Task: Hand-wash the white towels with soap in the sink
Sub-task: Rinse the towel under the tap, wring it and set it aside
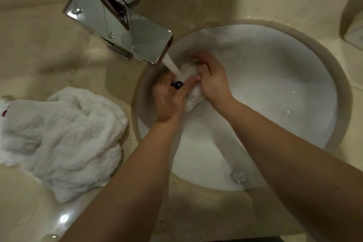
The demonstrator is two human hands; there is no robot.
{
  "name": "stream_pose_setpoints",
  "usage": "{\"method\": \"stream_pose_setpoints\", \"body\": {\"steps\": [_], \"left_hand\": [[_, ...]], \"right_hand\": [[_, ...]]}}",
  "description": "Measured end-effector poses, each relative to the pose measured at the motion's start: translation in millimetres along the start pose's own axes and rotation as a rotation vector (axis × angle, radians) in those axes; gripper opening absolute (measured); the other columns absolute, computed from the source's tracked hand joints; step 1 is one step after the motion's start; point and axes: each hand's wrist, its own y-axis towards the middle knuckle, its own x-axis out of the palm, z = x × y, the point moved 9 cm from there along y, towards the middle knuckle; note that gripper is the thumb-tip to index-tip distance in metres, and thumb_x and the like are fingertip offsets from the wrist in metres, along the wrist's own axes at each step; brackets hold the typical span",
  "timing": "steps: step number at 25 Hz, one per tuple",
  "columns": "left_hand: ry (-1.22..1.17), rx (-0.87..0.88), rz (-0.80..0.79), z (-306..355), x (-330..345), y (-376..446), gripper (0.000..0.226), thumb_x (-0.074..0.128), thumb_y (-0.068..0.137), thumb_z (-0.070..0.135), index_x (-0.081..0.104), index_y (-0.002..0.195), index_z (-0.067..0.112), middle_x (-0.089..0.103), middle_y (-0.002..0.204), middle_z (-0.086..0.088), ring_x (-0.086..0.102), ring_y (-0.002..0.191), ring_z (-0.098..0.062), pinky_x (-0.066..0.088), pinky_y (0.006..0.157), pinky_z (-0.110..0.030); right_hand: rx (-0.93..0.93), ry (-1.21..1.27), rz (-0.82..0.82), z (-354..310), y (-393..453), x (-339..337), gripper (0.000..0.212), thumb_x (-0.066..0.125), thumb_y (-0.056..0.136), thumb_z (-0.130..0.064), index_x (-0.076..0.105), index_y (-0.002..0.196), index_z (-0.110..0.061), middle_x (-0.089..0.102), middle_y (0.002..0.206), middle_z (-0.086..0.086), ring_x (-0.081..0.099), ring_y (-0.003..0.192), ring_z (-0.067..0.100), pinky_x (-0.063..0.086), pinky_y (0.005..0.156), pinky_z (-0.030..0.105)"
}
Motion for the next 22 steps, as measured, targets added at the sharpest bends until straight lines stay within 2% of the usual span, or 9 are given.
{"method": "stream_pose_setpoints", "body": {"steps": [3,6,8,10,11,15,17,19,22], "left_hand": [[-0.03,0.004,-0.075,2.9,5.8,8.1,0.026,0.082,0.081,0.026,0.07,0.104,0.022,0.074,0.089,0.008,0.071,0.085,-0.004,0.057,0.077,-0.025],[-0.139,-0.082,-0.11,-6.3,9.9,4.8,0.015,0.072,0.091,0.017,0.072,0.103,0.008,0.074,0.088,0.001,0.072,0.085,-0.008,0.057,0.075,-0.026],[-0.144,-0.08,-0.093,-10.2,14.1,6.8,0.021,0.062,0.098,0.02,0.072,0.093,0.002,0.072,0.077,-0.005,0.071,0.079,-0.014,0.058,0.071,-0.035],[-0.128,-0.064,-0.087,-13.3,22.7,11.4,0.032,0.054,0.1,0.031,0.069,0.084,0.008,0.068,0.075,-0.016,0.068,0.074,-0.029,0.054,0.066,-0.05],[-0.125,-0.046,-0.073,-15.2,27.1,13.5,0.031,0.051,0.099,0.034,0.069,0.083,0.014,0.068,0.078,-0.015,0.067,0.076,-0.029,0.054,0.067,-0.052],[-0.13,-0.054,0.021,-28.6,36.1,8.3,0.036,0.045,0.096,0.04,0.071,0.11,0.02,0.071,0.104,0.007,0.065,0.106,-0.007,0.052,0.095,-0.038],[-0.041,-0.002,0.043,-34.8,39.1,8.3,0.046,0.041,0.098,0.043,0.069,0.119,0.013,0.07,0.116,0.001,0.063,0.116,-0.015,0.049,0.101,-0.041],[0.008,0.026,0.062,-42.0,43.0,12.7,0.058,0.04,0.099,0.049,0.067,0.124,0.004,0.069,0.121,-0.011,0.062,0.119,-0.025,0.048,0.103,-0.045],[-0.028,-0.031,0.112,-52.3,47.2,16.6,0.065,0.043,0.096,0.06,0.07,0.119,0.004,0.071,0.118,-0.011,0.064,0.116,-0.022,0.047,0.103,-0.041]], "right_hand": [[0.045,0.198,-0.007,-0.9,-2.0,-1.7,0.031,0.049,0.094,-0.031,0.071,0.108,-0.015,0.073,0.103,-0.001,0.067,0.097,0.01,0.053,0.087,0.028],[0.067,0.138,-0.016,11.0,-1.6,1.4,0.033,0.052,0.094,-0.038,0.073,0.098,-0.013,0.074,0.088,0.0,0.069,0.085,0.013,0.054,0.077,0.035],[0.07,0.065,0.025,15.9,2.3,0.3,0.038,0.052,0.091,-0.049,0.071,0.093,-0.017,0.071,0.084,-0.005,0.067,0.081,0.01,0.05,0.071,0.029],[0.079,-0.059,0.059,20.2,5.0,-0.9,0.049,0.048,0.084,-0.062,0.069,0.099,-0.021,0.068,0.097,-0.006,0.063,0.086,0.007,0.046,0.072,0.019],[0.078,-0.11,0.064,20.7,4.2,-0.5,0.053,0.046,0.082,-0.065,0.067,0.104,-0.022,0.065,0.103,-0.006,0.06,0.089,0.006,0.043,0.072,0.013],[0.087,-0.132,0.075,25.8,-1.2,2.0,0.051,0.054,0.089,-0.058,0.061,0.126,-0.024,0.066,0.113,-0.008,0.059,0.097,0.004,0.038,0.075,0.005],[0.088,-0.149,0.071,27.9,1.8,1.2,0.046,0.058,0.094,-0.048,0.059,0.131,-0.02,0.066,0.114,-0.006,0.058,0.097,0.005,0.036,0.073,0.001],[0.122,-0.18,0.05,32.9,7.2,2.8,0.046,0.056,0.096,-0.045,0.058,0.133,-0.018,0.066,0.119,-0.001,0.06,0.105,0.013,0.037,0.08,0.009],[0.145,-0.149,0.064,38.2,16.7,4.4,0.056,0.05,0.09,-0.056,0.062,0.128,-0.016,0.068,0.122,0.005,0.062,0.113,0.021,0.046,0.094,0.024]]}}
